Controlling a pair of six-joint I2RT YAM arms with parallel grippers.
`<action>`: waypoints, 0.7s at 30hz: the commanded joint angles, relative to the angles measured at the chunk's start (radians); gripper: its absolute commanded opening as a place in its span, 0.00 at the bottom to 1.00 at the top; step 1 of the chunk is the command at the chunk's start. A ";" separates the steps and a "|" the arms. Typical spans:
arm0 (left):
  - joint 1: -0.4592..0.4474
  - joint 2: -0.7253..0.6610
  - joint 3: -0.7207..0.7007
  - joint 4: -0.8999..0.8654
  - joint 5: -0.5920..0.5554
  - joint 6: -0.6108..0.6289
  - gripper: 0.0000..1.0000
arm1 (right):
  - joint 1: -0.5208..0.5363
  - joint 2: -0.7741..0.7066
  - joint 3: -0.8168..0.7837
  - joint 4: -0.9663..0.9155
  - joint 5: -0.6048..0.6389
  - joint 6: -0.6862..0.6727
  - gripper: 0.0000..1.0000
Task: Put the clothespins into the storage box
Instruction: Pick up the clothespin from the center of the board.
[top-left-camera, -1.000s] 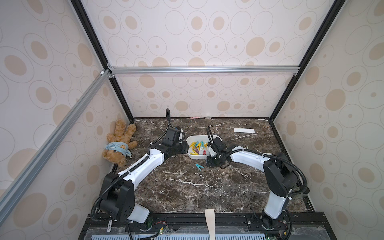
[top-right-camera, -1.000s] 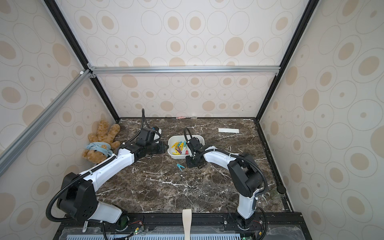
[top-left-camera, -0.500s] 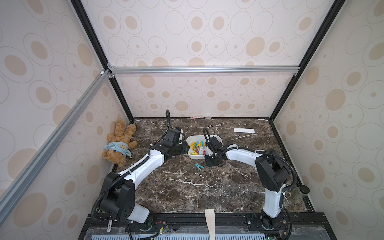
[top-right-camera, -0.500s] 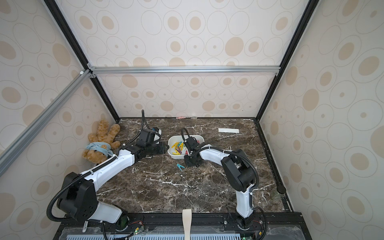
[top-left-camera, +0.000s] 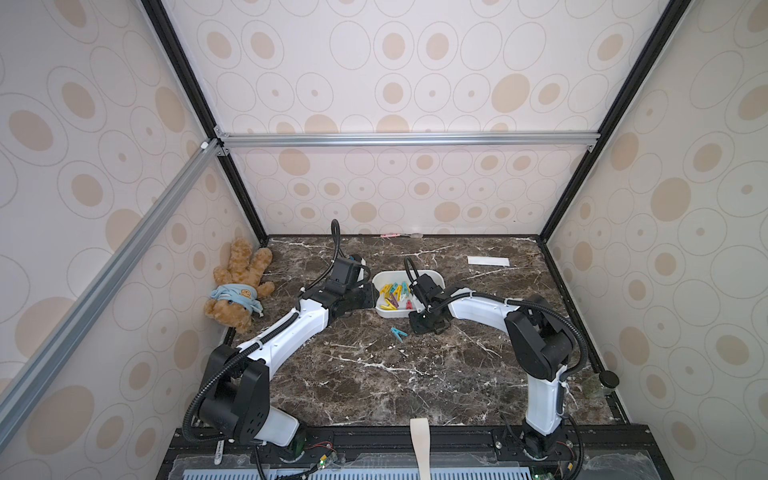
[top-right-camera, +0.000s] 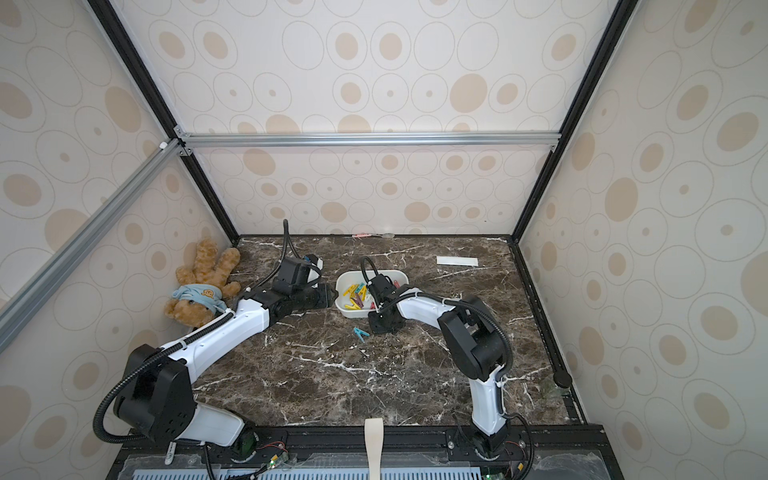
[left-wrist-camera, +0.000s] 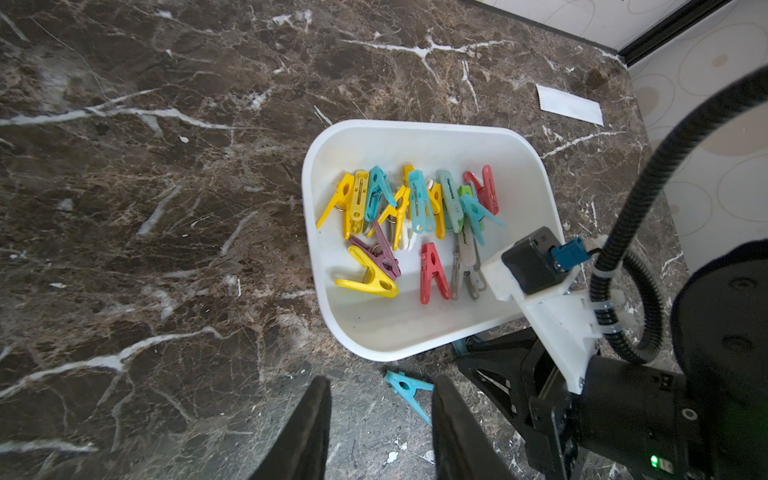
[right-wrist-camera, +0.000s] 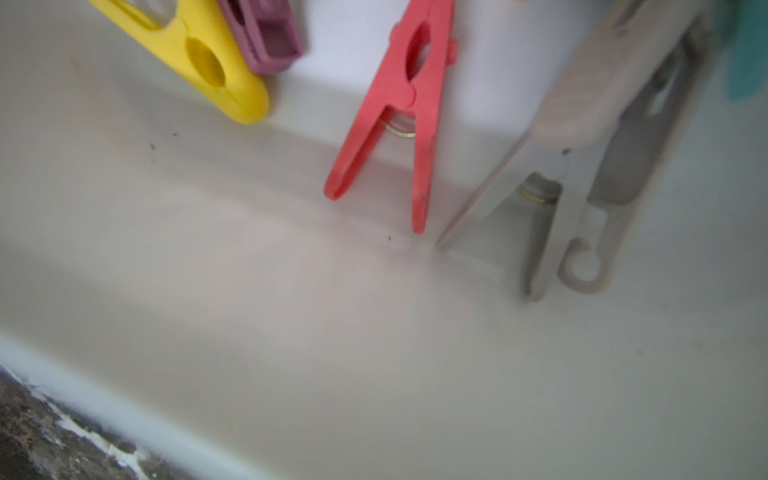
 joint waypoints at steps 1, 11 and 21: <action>0.007 -0.024 0.001 -0.001 -0.011 0.003 0.41 | 0.009 0.010 -0.003 -0.022 0.000 -0.012 0.06; 0.008 -0.037 -0.009 -0.008 -0.035 0.009 0.40 | 0.008 -0.105 -0.034 -0.104 -0.022 -0.048 0.00; 0.008 -0.060 -0.098 0.072 -0.063 -0.032 0.40 | 0.005 -0.209 0.122 -0.284 -0.109 -0.104 0.00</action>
